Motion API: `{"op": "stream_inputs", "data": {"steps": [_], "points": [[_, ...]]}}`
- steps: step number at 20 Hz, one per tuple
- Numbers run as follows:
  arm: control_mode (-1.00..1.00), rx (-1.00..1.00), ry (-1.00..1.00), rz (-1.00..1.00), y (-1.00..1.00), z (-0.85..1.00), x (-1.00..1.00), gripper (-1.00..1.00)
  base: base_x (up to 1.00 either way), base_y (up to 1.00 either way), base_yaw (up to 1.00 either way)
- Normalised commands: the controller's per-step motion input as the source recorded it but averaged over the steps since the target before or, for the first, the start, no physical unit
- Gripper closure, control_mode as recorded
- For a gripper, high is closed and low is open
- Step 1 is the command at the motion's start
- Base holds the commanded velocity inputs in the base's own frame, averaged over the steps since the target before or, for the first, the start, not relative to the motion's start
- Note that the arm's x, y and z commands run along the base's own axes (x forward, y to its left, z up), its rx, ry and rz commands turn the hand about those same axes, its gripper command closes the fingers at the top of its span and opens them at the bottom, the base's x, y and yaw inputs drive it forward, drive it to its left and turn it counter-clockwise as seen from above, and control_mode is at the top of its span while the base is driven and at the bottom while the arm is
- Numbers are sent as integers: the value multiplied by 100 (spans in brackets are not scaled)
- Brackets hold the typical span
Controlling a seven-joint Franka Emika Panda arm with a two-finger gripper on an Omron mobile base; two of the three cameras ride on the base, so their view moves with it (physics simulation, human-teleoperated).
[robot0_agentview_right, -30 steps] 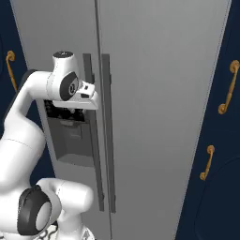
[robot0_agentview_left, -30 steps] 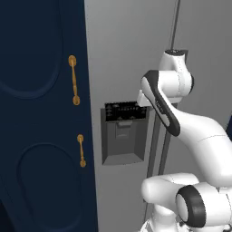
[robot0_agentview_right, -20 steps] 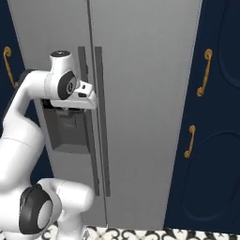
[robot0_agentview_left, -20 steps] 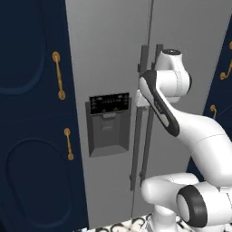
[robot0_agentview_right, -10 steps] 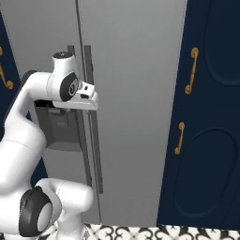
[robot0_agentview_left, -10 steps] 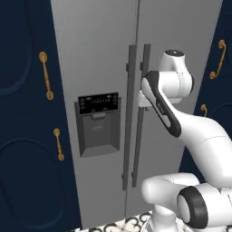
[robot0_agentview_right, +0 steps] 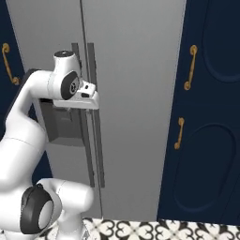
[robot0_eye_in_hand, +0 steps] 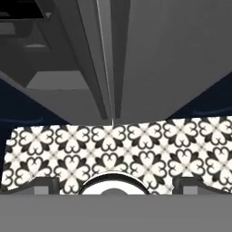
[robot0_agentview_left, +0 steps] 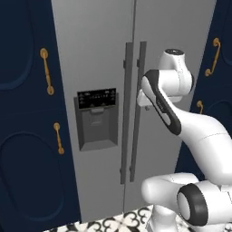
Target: Take the strawberry from the fridge and place it on top of the pancake, located on the dining counter.
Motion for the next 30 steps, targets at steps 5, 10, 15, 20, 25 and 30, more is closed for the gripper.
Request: {"op": "stream_inputs", "data": {"steps": [5, 10, 15, 20, 25, 30], "points": [[100, 0, 0, 0, 0, 0, 0, -100, -49, 0, 3], [100, 0, 0, 0, 0, 0, 0, -100, -44, 0, 3], [-100, 0, -3, 0, 0, -6, 4, -100, -6, 0, 1], [-100, 10, -34, 2, 0, -21, 39, -100, 0, 0, 0], [-100, 10, -5, 7, -6, -12, 76, -100, 0, 0, 0], [-100, 3, 0, 5, -17, -12, 61, -100, 0, 0, 0]]}}
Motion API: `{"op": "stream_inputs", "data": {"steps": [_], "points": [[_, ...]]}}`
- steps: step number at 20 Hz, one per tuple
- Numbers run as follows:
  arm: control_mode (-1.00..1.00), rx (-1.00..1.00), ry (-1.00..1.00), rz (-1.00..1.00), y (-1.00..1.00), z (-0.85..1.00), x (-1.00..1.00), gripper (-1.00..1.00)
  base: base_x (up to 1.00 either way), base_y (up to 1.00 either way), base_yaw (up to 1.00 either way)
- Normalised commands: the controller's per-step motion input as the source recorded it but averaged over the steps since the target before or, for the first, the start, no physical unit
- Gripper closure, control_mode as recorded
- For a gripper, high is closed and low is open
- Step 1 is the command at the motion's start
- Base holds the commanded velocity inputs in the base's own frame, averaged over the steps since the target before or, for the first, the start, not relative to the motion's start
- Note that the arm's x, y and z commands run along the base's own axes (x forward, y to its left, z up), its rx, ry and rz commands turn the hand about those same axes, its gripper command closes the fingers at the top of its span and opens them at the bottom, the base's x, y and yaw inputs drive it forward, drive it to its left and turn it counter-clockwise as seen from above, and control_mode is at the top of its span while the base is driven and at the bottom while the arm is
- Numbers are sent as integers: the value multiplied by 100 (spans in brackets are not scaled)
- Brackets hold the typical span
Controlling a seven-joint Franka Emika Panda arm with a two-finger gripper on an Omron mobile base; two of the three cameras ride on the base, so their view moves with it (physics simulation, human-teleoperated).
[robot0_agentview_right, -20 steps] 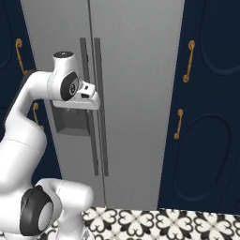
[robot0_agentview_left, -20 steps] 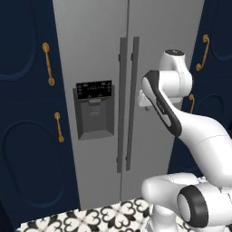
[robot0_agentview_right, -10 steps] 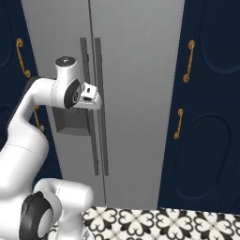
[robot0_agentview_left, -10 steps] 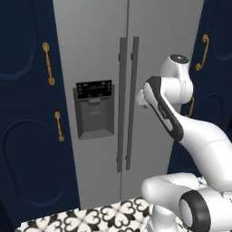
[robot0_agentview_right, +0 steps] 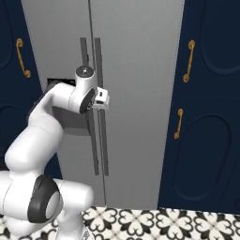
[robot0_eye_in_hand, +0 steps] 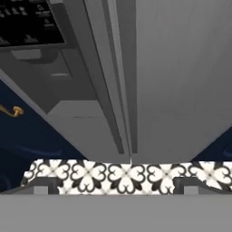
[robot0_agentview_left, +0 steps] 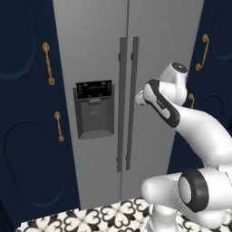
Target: Take the strawberry from the fridge and place it on top of the pancake, located on the dining counter.
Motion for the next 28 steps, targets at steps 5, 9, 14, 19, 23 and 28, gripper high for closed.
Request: {"op": "stream_inputs", "data": {"steps": [5, 9, 14, 19, 23, 28], "points": [[-100, 0, -1, 0, 0, -18, 55, -100, 0, 0, 0], [-100, 0, 0, 0, 0, -18, 67, -100, 0, 0, 0], [-100, 0, -9, 0, 0, -17, 51, -100, 0, 0, 0], [-100, 0, -3, 0, 0, -17, 47, -100, 0, 0, 0], [-100, 0, 0, 0, 0, -19, 35, -100, 0, 0, 0], [-100, -1, -2, -1, 0, -17, 39, -100, 0, 0, 0]]}}
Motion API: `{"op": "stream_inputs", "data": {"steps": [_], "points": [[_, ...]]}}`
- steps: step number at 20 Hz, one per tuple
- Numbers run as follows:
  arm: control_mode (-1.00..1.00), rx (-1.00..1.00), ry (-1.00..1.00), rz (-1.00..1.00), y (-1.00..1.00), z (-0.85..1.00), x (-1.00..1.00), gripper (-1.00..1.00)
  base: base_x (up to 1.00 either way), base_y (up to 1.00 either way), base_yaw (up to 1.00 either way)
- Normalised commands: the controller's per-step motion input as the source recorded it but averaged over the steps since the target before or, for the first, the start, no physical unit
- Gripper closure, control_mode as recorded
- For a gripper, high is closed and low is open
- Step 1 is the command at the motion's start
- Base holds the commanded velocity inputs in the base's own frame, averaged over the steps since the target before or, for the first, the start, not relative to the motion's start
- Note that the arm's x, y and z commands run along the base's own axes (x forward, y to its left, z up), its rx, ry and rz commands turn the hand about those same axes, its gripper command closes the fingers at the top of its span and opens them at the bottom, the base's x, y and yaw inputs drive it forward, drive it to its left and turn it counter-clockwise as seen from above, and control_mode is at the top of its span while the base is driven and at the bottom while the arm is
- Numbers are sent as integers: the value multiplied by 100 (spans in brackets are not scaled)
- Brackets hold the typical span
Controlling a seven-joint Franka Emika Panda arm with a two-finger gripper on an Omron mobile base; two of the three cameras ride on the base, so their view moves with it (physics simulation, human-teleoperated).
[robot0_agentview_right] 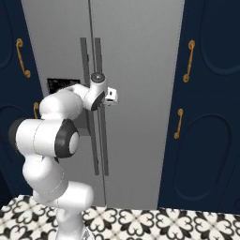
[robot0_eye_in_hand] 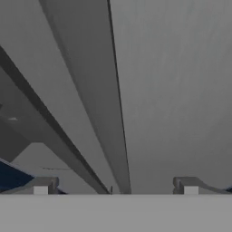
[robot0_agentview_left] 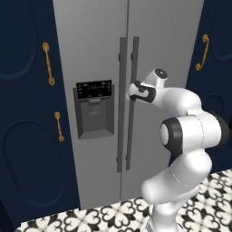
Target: Take the strawberry from the fridge and place it on top of the pancake, located on the dining counter.
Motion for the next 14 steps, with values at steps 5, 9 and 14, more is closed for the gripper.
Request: {"op": "stream_inputs", "data": {"steps": [5, 9, 14], "points": [[-100, 0, -4, 0, 0, -18, 23, -100, 0, 0, 0], [-100, -1, -14, 0, 0, -20, 30, -100, 0, 0, 0], [-100, -1, -13, 0, 0, -16, 38, -100, 0, 0, 0]]}}
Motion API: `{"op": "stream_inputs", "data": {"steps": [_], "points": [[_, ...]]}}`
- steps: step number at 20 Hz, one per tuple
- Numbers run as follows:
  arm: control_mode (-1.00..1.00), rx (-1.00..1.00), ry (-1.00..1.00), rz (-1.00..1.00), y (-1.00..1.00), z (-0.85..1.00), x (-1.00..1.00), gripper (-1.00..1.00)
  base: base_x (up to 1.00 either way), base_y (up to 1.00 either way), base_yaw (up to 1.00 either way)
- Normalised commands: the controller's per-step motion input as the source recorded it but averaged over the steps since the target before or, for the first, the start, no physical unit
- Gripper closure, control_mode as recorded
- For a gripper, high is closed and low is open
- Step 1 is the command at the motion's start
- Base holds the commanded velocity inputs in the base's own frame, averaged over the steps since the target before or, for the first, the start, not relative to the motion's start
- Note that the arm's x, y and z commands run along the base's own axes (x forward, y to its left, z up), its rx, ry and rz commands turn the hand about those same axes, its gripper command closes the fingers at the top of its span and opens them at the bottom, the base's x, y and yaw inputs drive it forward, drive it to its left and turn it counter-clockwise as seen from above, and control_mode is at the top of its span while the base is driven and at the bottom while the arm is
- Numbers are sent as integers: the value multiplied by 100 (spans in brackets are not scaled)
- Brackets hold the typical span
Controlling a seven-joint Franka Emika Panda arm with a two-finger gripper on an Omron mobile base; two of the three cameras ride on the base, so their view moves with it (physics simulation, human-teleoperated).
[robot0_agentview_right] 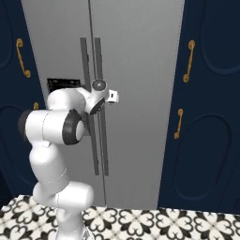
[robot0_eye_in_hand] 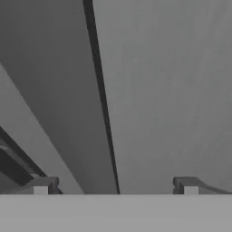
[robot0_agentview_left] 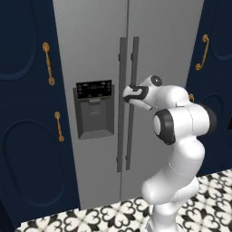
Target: Take the strawberry from the fridge and place it on top of the pancake, located on the dining counter.
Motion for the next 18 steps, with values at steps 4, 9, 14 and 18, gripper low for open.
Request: {"op": "stream_inputs", "data": {"steps": [4, 9, 14, 18], "points": [[-100, -3, -7, 0, 0, -15, 32, -100, 0, 0, 0], [-100, 0, -1, 0, 0, -1, 36, -100, 0, 0, 0], [-100, 0, 0, 0, 0, 0, 7, 100, 0, 0, 0], [-100, 0, 6, -3, 0, 0, -5, 100, 0, 0, 0]]}}
